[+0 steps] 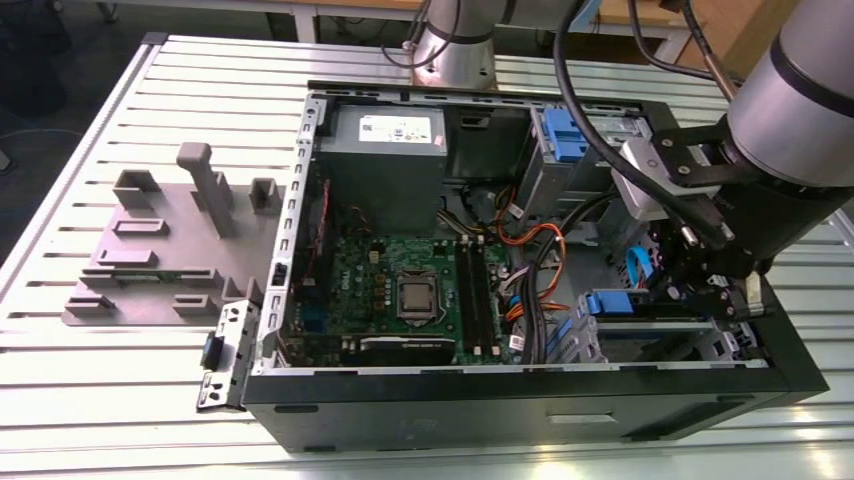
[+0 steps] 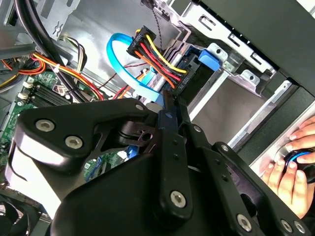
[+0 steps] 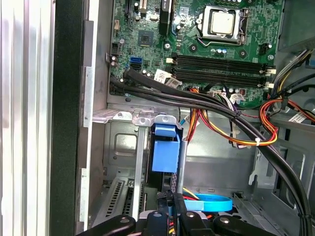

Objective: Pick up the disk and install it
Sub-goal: 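Insert the second disk wire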

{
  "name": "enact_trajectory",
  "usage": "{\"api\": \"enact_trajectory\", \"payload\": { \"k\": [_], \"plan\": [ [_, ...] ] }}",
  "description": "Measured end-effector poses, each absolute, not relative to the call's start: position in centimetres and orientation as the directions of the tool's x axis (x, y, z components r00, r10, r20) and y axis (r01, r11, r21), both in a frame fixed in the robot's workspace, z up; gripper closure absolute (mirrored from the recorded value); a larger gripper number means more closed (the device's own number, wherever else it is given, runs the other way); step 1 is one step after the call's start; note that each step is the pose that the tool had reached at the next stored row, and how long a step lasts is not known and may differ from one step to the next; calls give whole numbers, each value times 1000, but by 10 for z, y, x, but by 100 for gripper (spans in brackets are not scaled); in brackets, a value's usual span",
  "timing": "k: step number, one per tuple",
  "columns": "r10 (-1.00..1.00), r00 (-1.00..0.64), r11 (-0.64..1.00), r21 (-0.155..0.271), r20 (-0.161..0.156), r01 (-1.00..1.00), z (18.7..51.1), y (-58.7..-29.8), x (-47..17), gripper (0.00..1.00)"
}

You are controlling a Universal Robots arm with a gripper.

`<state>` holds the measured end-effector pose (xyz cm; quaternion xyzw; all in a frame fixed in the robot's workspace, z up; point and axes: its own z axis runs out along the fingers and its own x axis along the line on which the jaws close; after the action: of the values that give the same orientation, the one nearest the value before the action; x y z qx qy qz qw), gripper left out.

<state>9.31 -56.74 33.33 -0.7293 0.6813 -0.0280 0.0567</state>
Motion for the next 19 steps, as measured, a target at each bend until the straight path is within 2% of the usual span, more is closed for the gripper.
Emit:
{"api": "enact_trajectory", "payload": {
  "k": [19],
  "plan": [
    [-997, 70, -65, -125, -36, -990, 334, -568, 93, 84]
  ]
}}
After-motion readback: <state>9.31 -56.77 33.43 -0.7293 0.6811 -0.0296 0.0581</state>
